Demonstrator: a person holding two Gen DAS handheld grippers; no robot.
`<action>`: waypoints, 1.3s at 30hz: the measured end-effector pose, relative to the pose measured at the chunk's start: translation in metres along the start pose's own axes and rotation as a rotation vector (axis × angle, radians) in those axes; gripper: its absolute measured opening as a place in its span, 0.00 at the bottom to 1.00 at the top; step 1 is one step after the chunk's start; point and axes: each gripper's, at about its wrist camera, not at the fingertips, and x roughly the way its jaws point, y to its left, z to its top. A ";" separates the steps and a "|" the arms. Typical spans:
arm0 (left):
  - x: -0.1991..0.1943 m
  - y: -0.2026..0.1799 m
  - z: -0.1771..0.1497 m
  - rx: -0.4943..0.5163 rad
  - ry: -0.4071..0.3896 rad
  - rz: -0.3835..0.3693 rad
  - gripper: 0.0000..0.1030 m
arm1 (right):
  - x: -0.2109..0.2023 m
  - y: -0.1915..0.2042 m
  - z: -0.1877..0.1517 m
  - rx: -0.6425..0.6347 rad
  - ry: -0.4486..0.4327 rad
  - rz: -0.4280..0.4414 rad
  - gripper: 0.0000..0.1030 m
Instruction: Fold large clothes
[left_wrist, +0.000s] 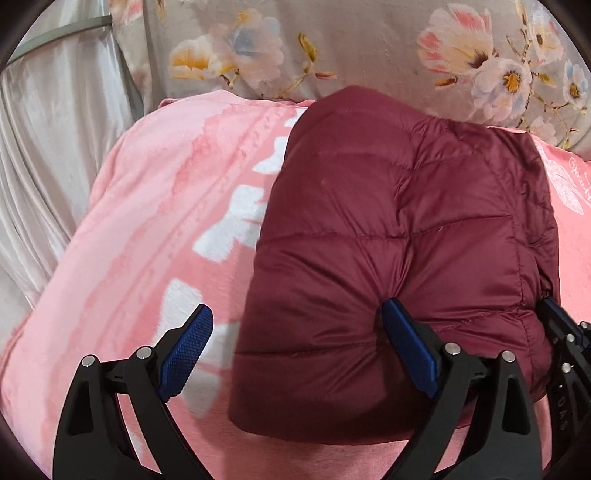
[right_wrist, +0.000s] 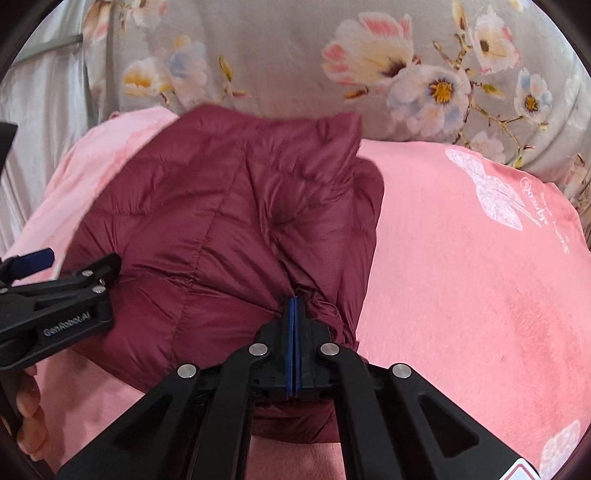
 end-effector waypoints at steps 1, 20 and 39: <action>0.002 0.000 -0.003 -0.011 -0.002 -0.003 0.90 | 0.003 0.001 -0.003 -0.001 0.004 -0.003 0.00; 0.016 -0.002 -0.015 -0.040 -0.017 -0.007 0.95 | 0.016 -0.012 -0.003 0.107 0.061 0.109 0.00; -0.075 -0.006 -0.096 -0.027 -0.073 -0.064 0.95 | -0.098 0.002 -0.089 0.071 -0.038 0.045 0.59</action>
